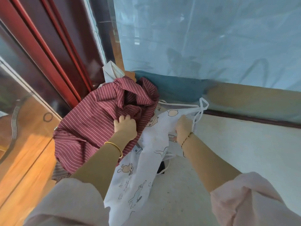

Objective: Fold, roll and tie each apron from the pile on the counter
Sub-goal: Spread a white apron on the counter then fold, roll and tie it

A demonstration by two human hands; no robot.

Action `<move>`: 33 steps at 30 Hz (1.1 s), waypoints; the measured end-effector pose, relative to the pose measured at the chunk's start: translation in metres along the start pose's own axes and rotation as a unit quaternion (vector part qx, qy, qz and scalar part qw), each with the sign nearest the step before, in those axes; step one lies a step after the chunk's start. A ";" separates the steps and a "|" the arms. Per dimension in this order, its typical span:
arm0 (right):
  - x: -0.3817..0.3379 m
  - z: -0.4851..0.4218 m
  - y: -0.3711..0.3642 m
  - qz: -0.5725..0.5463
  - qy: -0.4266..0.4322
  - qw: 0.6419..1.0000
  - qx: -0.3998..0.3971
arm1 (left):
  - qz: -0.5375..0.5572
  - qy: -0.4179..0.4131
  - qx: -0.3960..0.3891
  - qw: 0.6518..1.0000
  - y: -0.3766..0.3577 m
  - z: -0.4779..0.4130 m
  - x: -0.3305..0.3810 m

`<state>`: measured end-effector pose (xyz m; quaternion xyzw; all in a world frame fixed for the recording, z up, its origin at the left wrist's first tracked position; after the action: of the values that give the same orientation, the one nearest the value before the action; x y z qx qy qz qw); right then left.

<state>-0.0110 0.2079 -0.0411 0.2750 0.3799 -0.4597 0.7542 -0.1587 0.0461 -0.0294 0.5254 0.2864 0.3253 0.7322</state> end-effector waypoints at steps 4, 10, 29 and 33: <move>0.008 0.011 0.022 -0.099 0.057 0.989 0.095 | 0.085 0.050 0.063 0.993 0.021 -0.002 -0.011; 0.044 0.012 -0.008 0.031 -0.038 0.998 -0.027 | 0.026 -0.035 0.182 0.982 0.041 0.006 0.007; -0.101 0.077 0.106 0.032 0.178 0.983 -0.021 | -0.247 0.032 -0.085 0.965 -0.011 0.021 0.004; -0.116 0.103 0.133 -0.104 0.201 0.972 -0.065 | -0.056 0.019 0.000 0.998 0.014 0.032 0.052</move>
<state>0.1084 0.2418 0.1209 0.2710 0.5793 -0.4453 0.6266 -0.1041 0.0712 -0.0105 0.5019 0.3297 0.2938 0.7437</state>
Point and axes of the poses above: each hand's wrist, its own z-axis away from the middle knuckle, its own y-axis out of the back of the hand, x = y × z, the point moved 7 cm from there along -z, towards the middle knuckle, and after that the axes turned 3 degrees about -z, right-handed, at the moved point
